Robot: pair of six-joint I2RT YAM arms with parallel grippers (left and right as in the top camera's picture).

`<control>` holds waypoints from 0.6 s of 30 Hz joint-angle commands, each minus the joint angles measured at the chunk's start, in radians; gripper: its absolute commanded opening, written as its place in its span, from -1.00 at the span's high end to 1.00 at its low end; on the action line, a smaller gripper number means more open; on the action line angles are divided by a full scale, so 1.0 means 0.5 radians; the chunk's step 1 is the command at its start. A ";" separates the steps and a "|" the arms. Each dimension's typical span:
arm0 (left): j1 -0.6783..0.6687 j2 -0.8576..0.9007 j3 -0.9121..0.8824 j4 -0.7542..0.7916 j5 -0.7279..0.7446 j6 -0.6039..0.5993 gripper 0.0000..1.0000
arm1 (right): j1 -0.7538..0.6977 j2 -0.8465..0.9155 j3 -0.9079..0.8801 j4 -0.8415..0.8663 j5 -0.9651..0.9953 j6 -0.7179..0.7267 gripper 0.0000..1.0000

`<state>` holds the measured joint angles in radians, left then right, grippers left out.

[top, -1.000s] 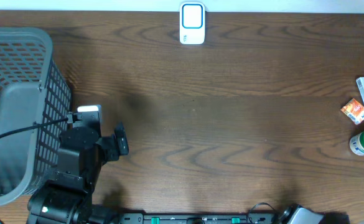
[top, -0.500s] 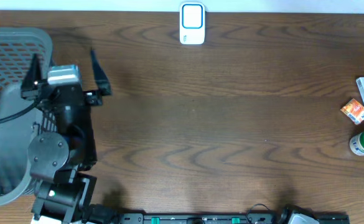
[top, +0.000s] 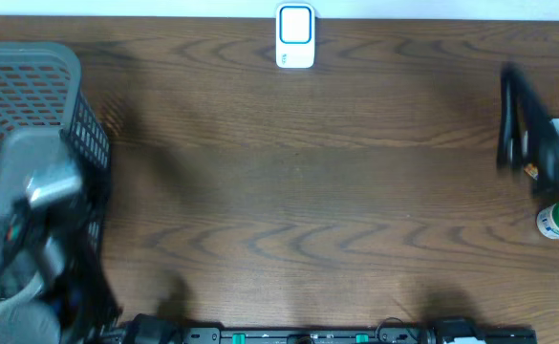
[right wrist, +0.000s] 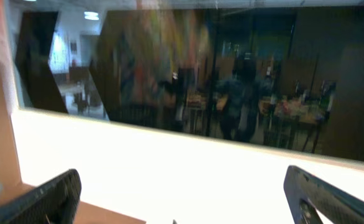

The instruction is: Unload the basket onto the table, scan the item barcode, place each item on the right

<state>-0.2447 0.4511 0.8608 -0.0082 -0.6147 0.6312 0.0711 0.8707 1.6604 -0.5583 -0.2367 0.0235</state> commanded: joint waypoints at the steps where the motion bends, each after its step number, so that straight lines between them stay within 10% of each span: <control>1: 0.012 -0.208 0.018 -0.124 0.070 -0.018 -0.91 | 0.026 -0.373 -0.272 0.088 0.166 -0.132 -0.98; 18: 0.063 -0.636 0.018 -0.551 -0.090 -0.241 -0.91 | -0.040 -1.361 -1.147 0.349 0.195 0.010 -0.98</control>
<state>-0.2260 0.1417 0.8612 -0.2787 -0.6342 0.5407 0.0643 0.2691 1.1194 -0.3946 -0.1604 0.0086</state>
